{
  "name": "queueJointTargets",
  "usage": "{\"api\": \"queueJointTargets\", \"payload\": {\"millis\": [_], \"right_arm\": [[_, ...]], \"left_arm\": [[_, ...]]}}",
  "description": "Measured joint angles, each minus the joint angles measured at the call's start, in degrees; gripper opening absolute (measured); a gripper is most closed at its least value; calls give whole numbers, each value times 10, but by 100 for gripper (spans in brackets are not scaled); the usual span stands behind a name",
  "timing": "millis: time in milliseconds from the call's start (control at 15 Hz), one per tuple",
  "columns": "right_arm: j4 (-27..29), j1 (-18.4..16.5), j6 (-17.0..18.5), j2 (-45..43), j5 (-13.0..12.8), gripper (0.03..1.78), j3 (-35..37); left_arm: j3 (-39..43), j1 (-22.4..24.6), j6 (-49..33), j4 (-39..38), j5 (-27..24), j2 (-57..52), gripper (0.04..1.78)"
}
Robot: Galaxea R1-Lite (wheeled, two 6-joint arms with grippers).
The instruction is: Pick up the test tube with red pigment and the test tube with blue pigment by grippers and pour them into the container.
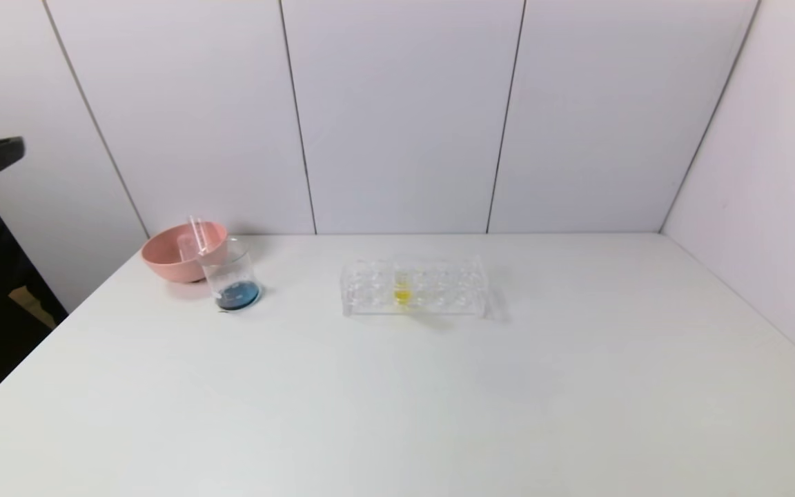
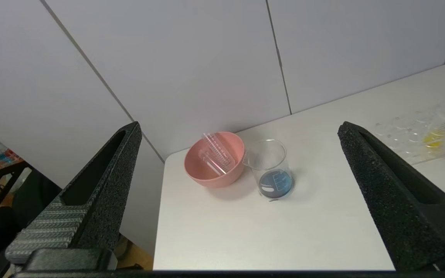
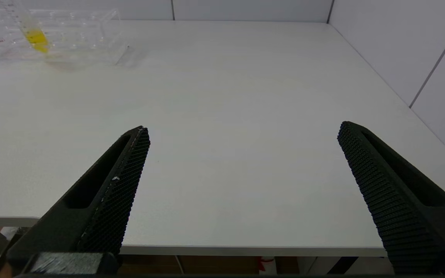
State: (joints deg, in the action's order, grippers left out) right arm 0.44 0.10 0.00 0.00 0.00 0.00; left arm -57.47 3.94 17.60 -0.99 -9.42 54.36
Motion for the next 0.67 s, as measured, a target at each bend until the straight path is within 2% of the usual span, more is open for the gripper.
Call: {"api": "queueJointTargets", "payload": {"millis": [333,667], "right_arm": [[0,0,0,0,0,177,0],[0,0,0,0,0,177,0]], "left_arm": [[147,-9,51,62,-4,-241,177],[295,-22,163,56,-34,-418,177]]}}
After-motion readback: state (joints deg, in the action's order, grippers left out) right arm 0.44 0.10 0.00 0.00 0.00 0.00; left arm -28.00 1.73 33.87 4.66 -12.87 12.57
